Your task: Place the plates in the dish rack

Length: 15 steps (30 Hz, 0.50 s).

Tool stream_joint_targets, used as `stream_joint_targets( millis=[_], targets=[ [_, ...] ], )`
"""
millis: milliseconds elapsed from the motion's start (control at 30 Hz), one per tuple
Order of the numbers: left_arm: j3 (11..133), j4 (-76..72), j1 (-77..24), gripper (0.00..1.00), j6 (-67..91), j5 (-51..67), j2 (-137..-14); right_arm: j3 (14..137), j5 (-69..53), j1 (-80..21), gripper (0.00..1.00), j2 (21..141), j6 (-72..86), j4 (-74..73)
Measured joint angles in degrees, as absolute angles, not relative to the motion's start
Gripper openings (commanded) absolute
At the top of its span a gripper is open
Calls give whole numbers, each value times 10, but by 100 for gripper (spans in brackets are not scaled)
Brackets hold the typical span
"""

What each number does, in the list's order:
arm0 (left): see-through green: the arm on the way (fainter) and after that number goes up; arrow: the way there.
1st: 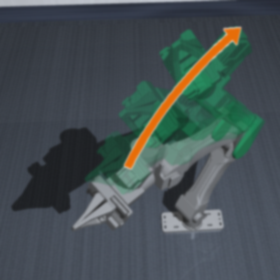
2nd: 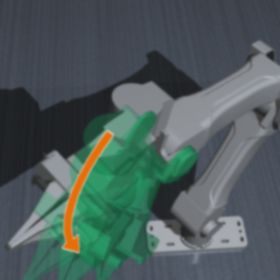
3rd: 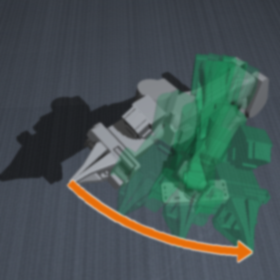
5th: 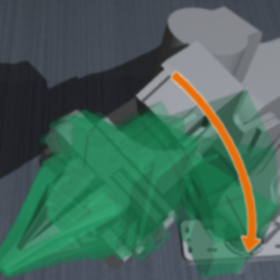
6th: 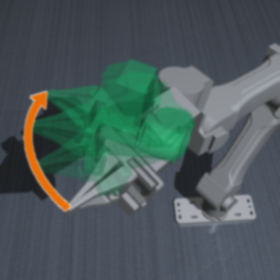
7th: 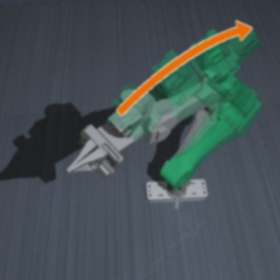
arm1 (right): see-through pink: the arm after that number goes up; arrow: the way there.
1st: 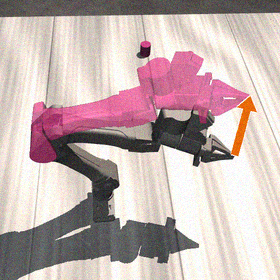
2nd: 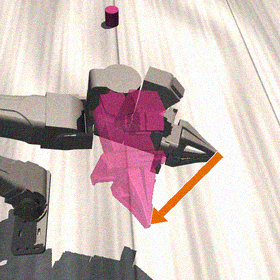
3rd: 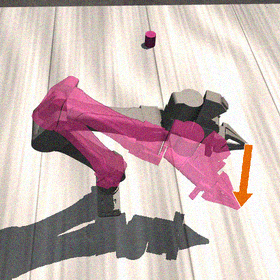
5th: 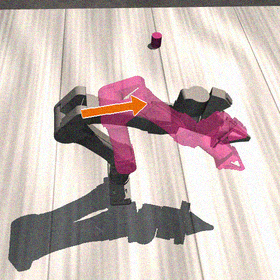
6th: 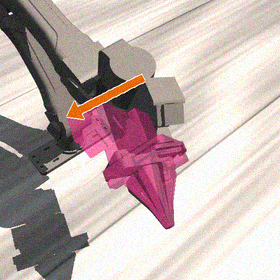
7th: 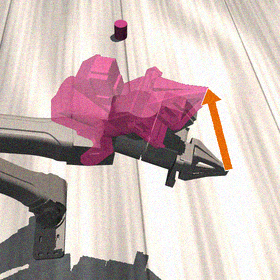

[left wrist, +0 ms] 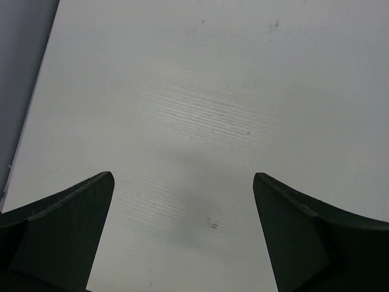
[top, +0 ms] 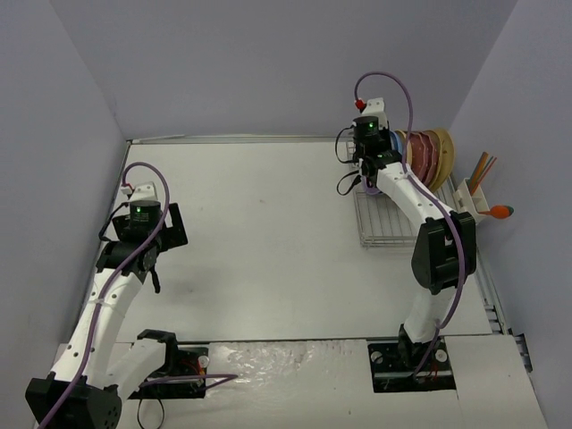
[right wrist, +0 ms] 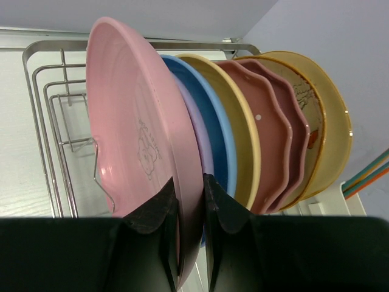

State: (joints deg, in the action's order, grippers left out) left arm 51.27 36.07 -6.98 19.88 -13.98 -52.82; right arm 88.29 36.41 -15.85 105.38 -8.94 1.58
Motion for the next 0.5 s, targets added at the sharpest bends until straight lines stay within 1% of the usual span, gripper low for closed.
stream_joint_targets(
  millis=[100,133,167,233,300,367,400,467,500],
  targets=[
    [513,360,-70,97,197,-139,-527,879,351,-157,0,1063,-83,20],
    [513,360,-70,97,197,-138,-527,876,346,-157,2,1065,-79,21],
    [513,360,-70,97,197,-137,-526,871,341,-157,6,1066,-75,21],
    [513,360,-70,97,196,-136,-524,861,331,-156,22,1067,-67,19],
    [513,360,-70,97,196,-136,-521,855,323,-155,28,1068,-60,17],
    [513,359,-70,97,196,-135,-519,853,318,-154,40,1068,-53,17],
    [513,359,-70,97,196,-135,-519,853,317,-154,44,1068,-50,18],
    [513,359,-70,97,196,-135,-518,852,313,-153,46,1067,-45,18],
    [513,359,-70,97,196,-135,-518,850,308,-153,50,1065,-42,18]
  ],
)
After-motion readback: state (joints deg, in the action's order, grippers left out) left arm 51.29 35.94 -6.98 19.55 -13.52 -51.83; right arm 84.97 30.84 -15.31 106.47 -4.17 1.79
